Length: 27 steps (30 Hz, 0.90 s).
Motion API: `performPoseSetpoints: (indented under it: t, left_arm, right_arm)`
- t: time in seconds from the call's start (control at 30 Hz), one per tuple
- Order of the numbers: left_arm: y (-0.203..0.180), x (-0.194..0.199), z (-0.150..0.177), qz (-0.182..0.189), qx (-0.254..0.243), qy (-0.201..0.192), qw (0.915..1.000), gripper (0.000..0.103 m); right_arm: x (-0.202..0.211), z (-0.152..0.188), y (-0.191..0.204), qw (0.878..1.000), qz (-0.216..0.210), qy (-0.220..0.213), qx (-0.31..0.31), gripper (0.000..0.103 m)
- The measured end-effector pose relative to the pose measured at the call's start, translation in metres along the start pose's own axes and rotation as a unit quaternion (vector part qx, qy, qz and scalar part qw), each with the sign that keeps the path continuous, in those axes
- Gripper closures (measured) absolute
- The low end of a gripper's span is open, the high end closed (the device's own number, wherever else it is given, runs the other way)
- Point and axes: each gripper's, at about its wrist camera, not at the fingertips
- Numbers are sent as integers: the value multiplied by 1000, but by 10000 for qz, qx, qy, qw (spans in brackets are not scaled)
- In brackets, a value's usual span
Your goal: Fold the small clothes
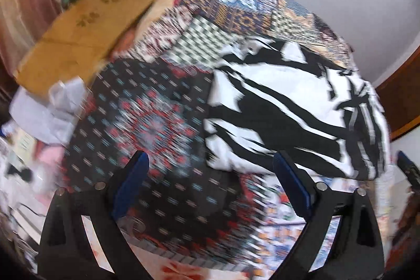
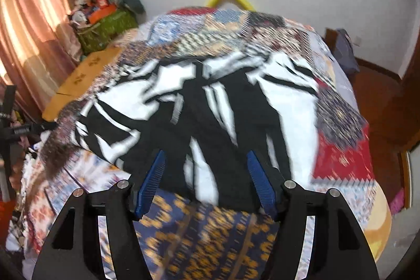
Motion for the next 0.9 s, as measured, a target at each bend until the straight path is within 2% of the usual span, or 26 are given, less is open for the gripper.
performPoseSetpoints:
  t: [0.1,0.23,0.4,0.53,0.77,0.9]
  left_arm:
    - [-10,-8,12,354,205,290,9987,7]
    - [-21,-25,22,563,258,622,9961,10]
    - [-25,-48,32,1043,705,1102,9859,14]
    - [-28,-57,26,1111,839,995,9852,14]
    - [-32,-84,2,1373,1196,902,9791,15]
    - [-27,-89,-11,1023,1333,581,9841,39]
  right_arm:
    - [-12,-4,22,9996,-188,24,192,41]
    - [-38,0,44,9981,-292,265,476,41]
    - [-77,12,48,9959,-295,730,443,41]
    - [-93,23,44,9934,-336,1024,380,40]
    - [-89,28,39,9923,-558,1063,310,35]
    - [-90,29,40,9920,-602,1070,289,33]
Point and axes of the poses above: each gripper's, at about its wrist camera, not at the fingertips, and x roughly against the way its jaws point, y to its left, z to its underside, and after that the axes turned 9 degrees about -y, right-handed
